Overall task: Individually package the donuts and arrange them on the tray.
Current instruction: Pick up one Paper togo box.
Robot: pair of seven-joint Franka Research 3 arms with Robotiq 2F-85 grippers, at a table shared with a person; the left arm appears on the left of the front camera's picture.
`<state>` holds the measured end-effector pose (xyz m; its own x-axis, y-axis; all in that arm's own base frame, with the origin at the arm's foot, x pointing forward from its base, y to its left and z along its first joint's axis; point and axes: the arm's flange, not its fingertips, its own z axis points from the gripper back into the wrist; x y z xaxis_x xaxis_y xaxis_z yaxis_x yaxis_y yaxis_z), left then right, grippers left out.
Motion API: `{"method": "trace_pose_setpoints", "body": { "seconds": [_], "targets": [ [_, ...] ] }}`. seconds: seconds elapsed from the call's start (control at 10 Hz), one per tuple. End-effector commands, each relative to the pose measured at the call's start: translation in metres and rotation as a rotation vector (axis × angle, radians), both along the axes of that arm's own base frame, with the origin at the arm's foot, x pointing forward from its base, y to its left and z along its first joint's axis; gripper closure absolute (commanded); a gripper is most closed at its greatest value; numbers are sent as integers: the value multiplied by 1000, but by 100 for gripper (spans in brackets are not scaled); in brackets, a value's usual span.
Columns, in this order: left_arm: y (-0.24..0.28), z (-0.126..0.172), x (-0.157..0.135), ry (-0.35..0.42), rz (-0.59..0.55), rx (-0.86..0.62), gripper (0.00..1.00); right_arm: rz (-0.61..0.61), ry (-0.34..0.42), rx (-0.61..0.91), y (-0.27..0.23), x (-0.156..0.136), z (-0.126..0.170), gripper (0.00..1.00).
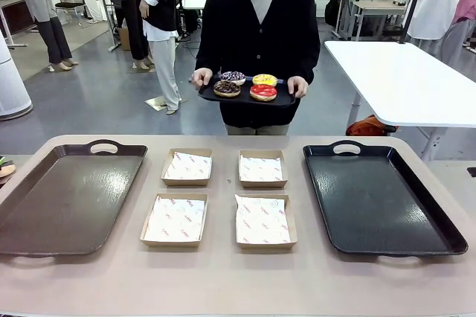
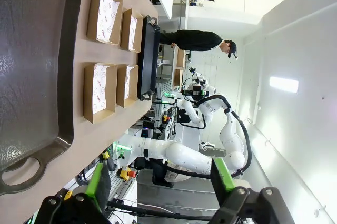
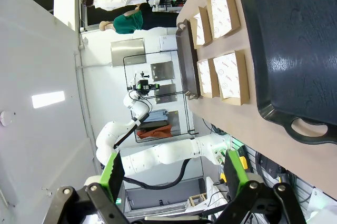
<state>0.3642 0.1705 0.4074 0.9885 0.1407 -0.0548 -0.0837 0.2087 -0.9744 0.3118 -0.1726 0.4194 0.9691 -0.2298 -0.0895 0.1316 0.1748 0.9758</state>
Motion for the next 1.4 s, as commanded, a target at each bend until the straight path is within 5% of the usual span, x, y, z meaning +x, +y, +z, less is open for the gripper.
{"method": "trace_pose_setpoints", "body": {
  "seconds": [0.0,1.3],
  "targets": [
    [0,1,0,3,6,-9,0,-9,-6,7,0,2,0,0],
    [0,1,0,3,6,-9,0,-9,-6,7,0,2,0,0]
  ]
}}
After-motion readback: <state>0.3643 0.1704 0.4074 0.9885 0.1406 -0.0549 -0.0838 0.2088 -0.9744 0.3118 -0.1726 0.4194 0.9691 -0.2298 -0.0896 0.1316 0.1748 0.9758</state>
